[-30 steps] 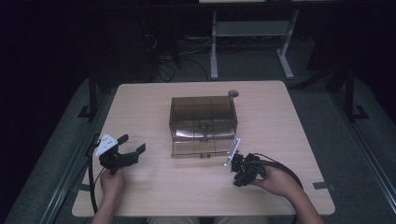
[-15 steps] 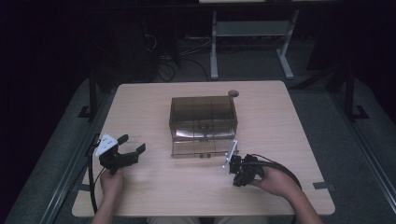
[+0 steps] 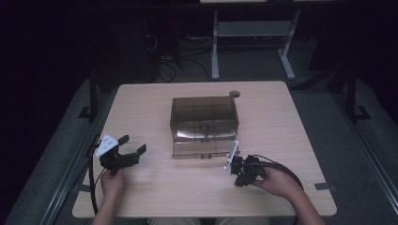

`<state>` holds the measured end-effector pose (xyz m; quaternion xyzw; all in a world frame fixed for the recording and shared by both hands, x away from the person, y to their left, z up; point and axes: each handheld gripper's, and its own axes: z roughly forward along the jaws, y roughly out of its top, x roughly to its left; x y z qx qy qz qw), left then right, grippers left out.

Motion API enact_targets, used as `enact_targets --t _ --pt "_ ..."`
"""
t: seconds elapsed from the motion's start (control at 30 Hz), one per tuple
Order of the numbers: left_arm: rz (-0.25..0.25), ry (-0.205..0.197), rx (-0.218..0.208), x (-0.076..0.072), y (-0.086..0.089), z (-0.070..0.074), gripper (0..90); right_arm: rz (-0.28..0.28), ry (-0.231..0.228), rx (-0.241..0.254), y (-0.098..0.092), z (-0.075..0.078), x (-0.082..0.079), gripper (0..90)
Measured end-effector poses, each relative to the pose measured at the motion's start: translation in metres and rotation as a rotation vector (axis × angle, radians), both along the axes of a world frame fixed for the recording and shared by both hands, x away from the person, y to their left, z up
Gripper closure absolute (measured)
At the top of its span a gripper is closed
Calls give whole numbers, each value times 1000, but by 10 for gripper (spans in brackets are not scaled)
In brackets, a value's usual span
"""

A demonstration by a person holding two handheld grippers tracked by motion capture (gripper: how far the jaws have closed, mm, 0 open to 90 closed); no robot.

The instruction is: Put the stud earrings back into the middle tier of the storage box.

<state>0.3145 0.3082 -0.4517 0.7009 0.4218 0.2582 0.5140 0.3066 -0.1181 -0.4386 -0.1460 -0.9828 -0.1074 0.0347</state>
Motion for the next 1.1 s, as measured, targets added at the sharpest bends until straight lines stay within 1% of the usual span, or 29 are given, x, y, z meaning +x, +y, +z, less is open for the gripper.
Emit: enact_targets --t 0.23,0.47,0.77,0.97,1.1 --pt "1 2 0 0 0 0 128 -1 1 4 -1 0 0 853" --pt "0 1 1 0 0 0 128 -8 4 24 -3 3 0 853" --pt "1 1 0 0 0 0 128 -12 -6 38 -5 5 0 853" --pt "1 2 0 0 0 0 128 -17 -18 48 -6 11 1 853" --pt "1 2 -2 0 0 0 128 -24 -28 64 -7 18 4 853"
